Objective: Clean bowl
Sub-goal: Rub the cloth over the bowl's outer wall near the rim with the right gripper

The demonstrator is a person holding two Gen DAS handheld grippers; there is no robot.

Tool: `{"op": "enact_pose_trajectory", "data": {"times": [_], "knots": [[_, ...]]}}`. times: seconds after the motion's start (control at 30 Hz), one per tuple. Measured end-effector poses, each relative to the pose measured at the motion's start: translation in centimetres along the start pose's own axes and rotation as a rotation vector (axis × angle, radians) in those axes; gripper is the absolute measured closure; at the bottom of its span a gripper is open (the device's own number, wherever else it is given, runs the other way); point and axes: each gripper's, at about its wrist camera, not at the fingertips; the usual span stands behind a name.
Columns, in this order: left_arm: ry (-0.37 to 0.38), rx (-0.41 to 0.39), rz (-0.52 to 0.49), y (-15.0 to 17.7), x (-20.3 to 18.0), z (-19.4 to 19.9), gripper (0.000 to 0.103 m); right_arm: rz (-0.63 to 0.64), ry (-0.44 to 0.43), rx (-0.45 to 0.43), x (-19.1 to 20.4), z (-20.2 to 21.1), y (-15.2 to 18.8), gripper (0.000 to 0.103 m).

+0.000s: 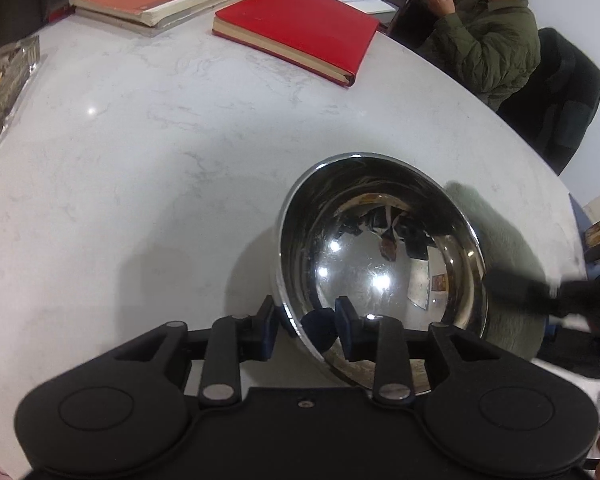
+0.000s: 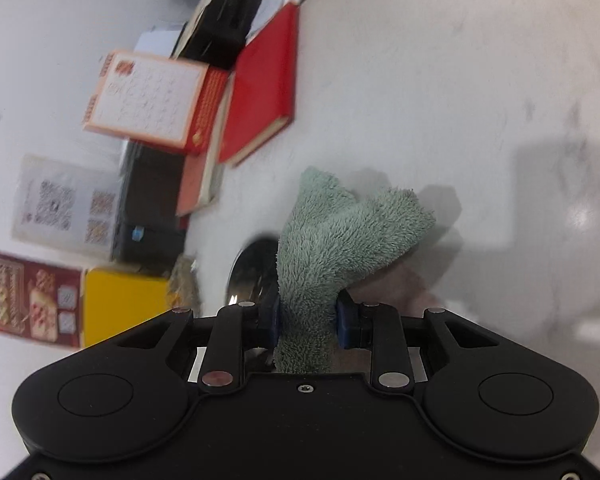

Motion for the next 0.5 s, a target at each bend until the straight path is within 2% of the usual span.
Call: {"op": "enact_pose_trajectory", "data": {"times": [0.07,0.13,0.23,0.37,0.43,0.5], "knots": [[-0.019,0.009,0.007,-0.1,-0.3,-0.1,0.07,0.017,-0.018,0.006,-0.3,0.4,0.0,0.074],[-0.052,0.018,0.022,-0.3,-0.7,-0.1,0.068,0.036,-0.006,-0.018,-0.7,1.4,-0.9,0.068],[-0.084,0.026,0.038,-0.5,-1.1,-0.1,0.068,0.035,0.053,-0.067,-1.8,2.8,-2.7,0.062],[-0.095,0.045,0.078,-0.6,-0.9,-0.2,0.066,0.01,0.093,-0.044,-3.0,2.6,-3.0,0.062],[-0.094,0.051,0.083,-0.8,-0.8,-0.2,0.065,0.038,0.122,-0.035,-2.8,2.3,-2.7,0.062],[-0.087,0.053,0.075,-0.7,-0.6,0.1,0.065,0.178,0.232,0.002,-1.3,1.0,-2.1,0.062]]}}
Point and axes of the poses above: each gripper's, at about its wrist camera, not at the fingertips, and z roughly against the way its jaws point, x to its left, y to its underside, and after that the axes turned 8 degrees about z, right-handed
